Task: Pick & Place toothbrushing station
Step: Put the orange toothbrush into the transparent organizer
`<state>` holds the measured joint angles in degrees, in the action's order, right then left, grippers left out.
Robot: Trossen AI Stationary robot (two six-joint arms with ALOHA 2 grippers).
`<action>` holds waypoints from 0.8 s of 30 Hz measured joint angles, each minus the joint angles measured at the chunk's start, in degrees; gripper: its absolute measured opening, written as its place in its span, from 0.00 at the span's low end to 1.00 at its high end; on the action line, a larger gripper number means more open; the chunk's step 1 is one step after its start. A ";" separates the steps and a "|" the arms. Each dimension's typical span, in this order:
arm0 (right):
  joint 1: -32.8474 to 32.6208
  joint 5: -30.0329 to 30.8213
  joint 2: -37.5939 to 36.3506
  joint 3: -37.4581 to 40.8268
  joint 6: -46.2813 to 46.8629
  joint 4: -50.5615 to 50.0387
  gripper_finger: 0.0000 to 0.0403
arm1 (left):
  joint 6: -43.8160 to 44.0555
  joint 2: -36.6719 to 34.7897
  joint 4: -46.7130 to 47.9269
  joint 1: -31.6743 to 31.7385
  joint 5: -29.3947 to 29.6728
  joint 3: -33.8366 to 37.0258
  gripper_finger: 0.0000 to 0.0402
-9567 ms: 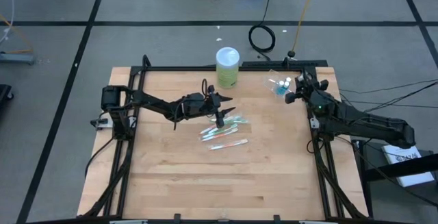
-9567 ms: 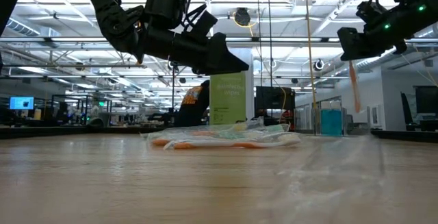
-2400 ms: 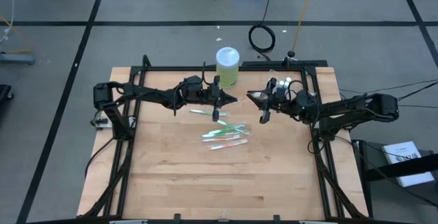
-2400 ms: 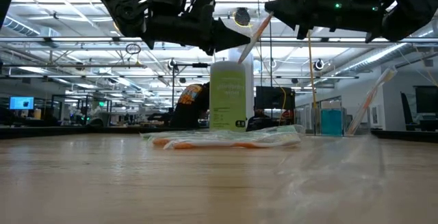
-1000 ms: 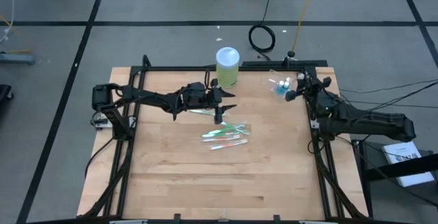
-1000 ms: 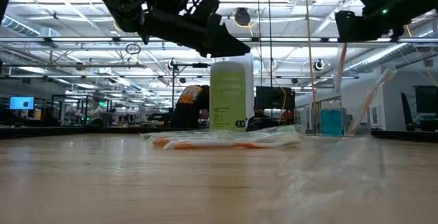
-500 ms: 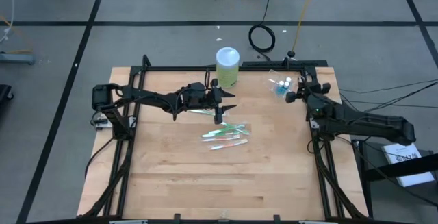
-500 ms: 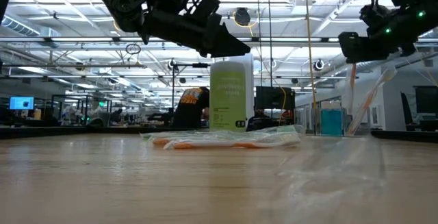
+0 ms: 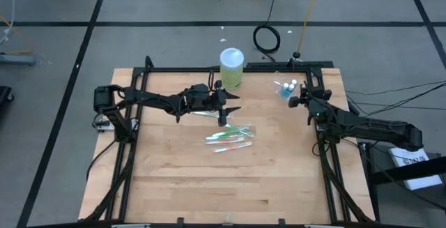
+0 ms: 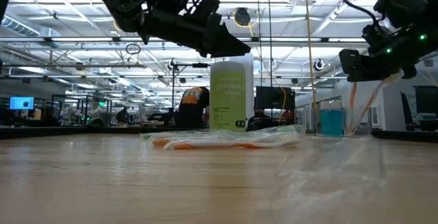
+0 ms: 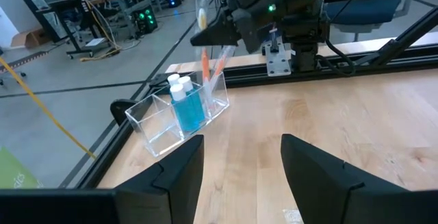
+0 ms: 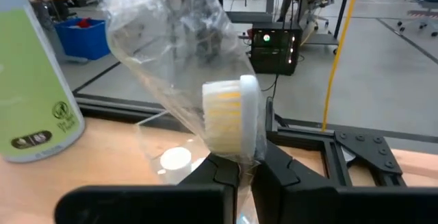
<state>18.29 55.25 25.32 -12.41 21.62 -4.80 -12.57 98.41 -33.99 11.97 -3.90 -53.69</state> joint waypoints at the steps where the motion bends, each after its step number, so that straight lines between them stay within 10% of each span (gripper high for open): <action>1: 0.18 -0.02 0.03 0.42 -0.37 0.55 0.03 | 0.01 0.00 0.00 0.00 0.00 0.00 0.50; 14: 1.25 -0.08 0.03 1.84 -0.43 2.16 0.06 | -0.01 0.02 0.49 0.00 0.00 0.00 0.50; 24: 1.24 -2.03 0.03 1.86 -8.38 10.18 0.26 | -0.03 0.02 0.75 0.00 0.00 0.00 0.50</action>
<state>19.53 53.22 25.34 -10.55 13.24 5.38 -12.60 98.43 -33.24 11.97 -3.90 -53.69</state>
